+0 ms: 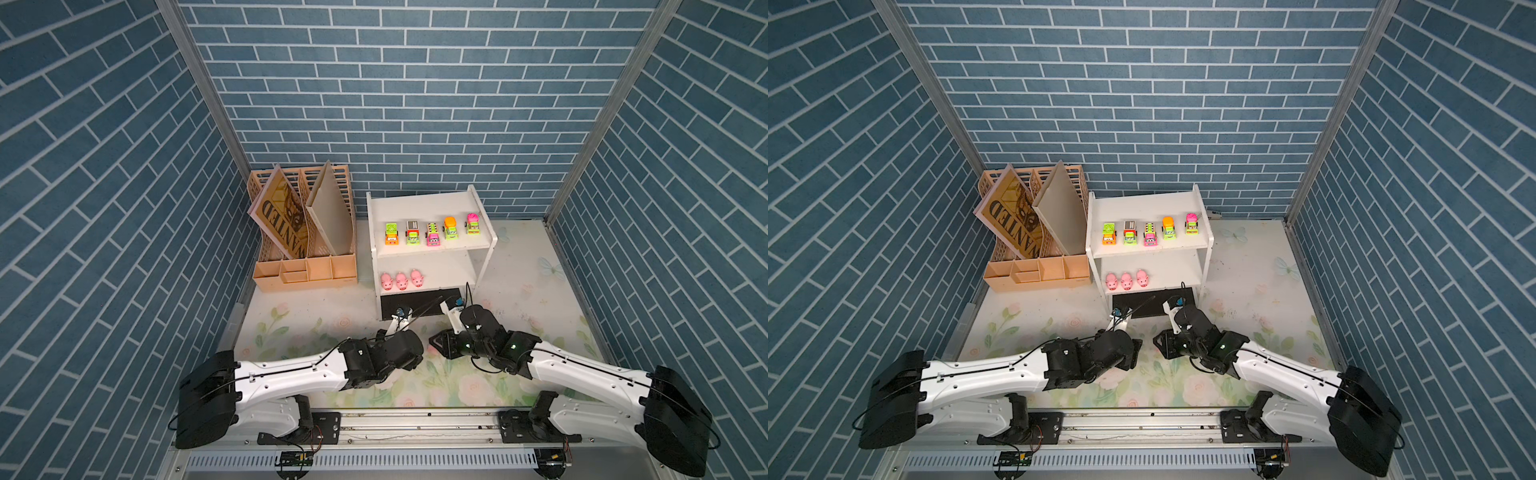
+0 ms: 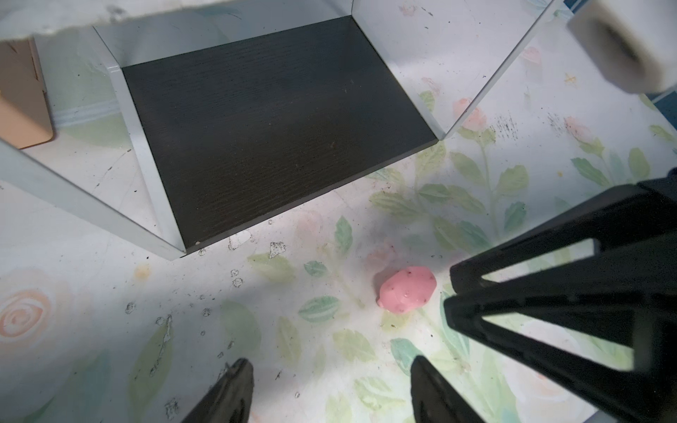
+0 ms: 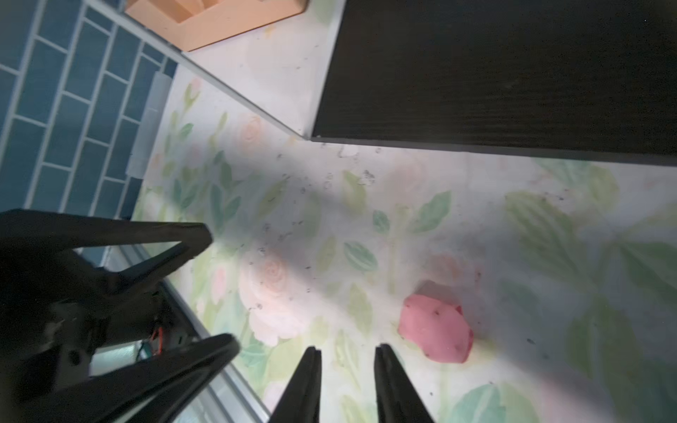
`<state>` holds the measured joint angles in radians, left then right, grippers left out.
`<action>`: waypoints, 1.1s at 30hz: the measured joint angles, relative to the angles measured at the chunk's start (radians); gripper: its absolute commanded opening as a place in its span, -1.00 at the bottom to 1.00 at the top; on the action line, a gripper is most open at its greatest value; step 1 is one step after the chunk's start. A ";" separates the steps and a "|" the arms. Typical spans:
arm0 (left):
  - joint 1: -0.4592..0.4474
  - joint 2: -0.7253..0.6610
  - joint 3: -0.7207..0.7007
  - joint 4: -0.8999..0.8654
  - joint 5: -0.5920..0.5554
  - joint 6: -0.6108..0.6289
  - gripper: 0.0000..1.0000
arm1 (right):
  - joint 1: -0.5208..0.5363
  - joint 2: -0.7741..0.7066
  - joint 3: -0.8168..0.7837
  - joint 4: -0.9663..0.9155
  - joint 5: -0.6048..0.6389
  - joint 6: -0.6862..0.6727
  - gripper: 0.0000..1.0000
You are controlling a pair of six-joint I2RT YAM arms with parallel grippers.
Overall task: Organize plastic toys on shelves
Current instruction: Adjust the plastic toy at the center of the board.
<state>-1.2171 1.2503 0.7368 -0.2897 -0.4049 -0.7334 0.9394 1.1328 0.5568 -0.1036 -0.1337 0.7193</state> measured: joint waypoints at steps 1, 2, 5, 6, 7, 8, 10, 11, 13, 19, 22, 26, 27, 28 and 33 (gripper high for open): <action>0.000 0.004 0.000 0.000 0.003 -0.003 0.38 | 0.005 0.018 0.002 -0.020 0.032 0.005 -0.26; 0.000 0.010 0.000 0.000 0.005 -0.008 0.38 | 0.010 0.038 0.004 -0.036 0.054 0.005 -0.21; -0.001 0.026 0.000 0.000 0.012 -0.019 0.38 | 0.021 0.122 0.024 -0.064 0.097 0.002 -0.18; -0.001 0.027 0.000 0.001 0.015 -0.019 0.38 | 0.024 0.148 0.033 -0.064 0.107 0.000 -0.18; -0.001 0.031 0.000 0.004 0.019 -0.021 0.37 | 0.027 0.175 0.043 -0.063 0.118 -0.001 -0.19; -0.001 0.035 0.000 0.008 0.023 -0.023 0.38 | 0.031 0.199 0.051 -0.064 0.132 -0.003 -0.22; -0.001 0.048 0.000 0.013 0.029 -0.026 0.38 | 0.043 0.231 0.062 -0.069 0.159 -0.002 -0.26; -0.001 0.057 0.000 0.015 0.033 -0.028 0.37 | 0.055 0.241 0.062 -0.074 0.173 -0.002 -0.27; -0.001 0.077 0.002 0.020 0.043 -0.034 0.33 | 0.085 0.241 0.059 -0.085 0.189 0.004 -0.31; -0.002 0.160 0.035 0.060 0.097 -0.039 0.20 | 0.200 0.148 -0.029 -0.146 0.201 0.056 -0.34; -0.010 0.213 0.054 0.091 0.129 -0.038 0.18 | 0.220 0.087 -0.064 -0.204 0.202 0.087 -0.34; -0.036 0.286 0.074 0.108 0.160 -0.038 0.13 | 0.220 -0.005 -0.063 -0.261 0.230 0.120 -0.32; -0.041 0.297 0.075 0.109 0.163 -0.038 0.13 | 0.220 -0.018 -0.061 -0.269 0.238 0.124 -0.32; -0.046 0.308 0.075 0.108 0.166 -0.039 0.12 | 0.217 -0.029 -0.057 -0.278 0.251 0.131 -0.31; -0.053 0.323 0.073 0.109 0.172 -0.053 0.11 | 0.183 -0.011 -0.023 -0.289 0.293 0.140 -0.32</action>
<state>-1.2701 1.5730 0.8101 -0.1806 -0.2325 -0.7864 1.1225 1.1213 0.5335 -0.3923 0.1593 0.8597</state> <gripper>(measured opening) 0.559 0.342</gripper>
